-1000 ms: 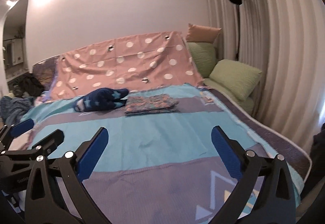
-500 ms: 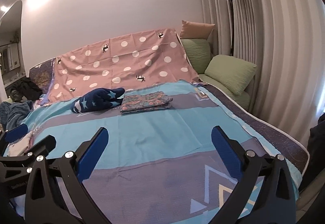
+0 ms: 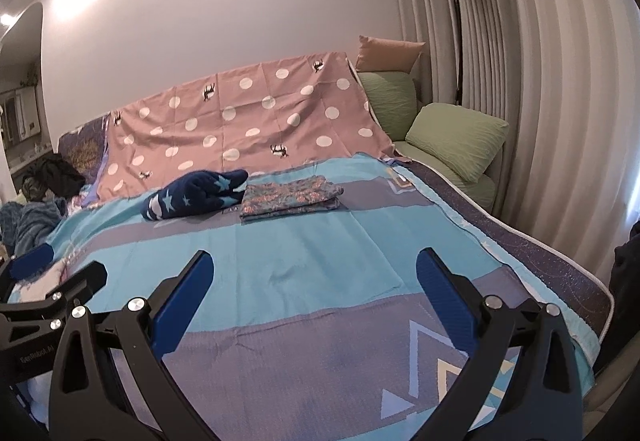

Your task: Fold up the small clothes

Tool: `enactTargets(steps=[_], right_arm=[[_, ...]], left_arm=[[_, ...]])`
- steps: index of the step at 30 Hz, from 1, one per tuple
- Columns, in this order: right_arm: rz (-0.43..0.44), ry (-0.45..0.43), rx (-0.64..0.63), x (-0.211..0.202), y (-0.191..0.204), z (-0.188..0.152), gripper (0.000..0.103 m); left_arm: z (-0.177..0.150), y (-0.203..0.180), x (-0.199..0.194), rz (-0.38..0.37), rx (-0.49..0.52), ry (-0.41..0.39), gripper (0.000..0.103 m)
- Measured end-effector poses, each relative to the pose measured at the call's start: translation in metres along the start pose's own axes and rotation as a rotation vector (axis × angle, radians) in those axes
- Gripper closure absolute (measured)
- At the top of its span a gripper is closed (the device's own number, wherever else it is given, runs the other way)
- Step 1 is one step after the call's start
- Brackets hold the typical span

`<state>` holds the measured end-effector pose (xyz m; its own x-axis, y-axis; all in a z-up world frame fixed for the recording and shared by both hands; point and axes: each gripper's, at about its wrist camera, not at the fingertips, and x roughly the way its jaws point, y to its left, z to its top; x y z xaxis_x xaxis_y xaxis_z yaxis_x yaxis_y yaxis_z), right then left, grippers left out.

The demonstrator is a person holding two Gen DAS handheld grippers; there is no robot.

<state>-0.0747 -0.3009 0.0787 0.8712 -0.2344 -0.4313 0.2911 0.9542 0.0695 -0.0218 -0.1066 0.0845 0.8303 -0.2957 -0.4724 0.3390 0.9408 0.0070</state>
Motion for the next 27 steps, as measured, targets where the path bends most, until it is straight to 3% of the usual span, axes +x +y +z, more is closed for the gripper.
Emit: enactTargets(steps=[27], right_arm=[[0.011, 0.047, -0.007, 0.009, 0.003, -0.001, 0.002]], left_arm=[[-0.002, 0.007, 0.01, -0.005, 0.0, 0.032, 0.002]])
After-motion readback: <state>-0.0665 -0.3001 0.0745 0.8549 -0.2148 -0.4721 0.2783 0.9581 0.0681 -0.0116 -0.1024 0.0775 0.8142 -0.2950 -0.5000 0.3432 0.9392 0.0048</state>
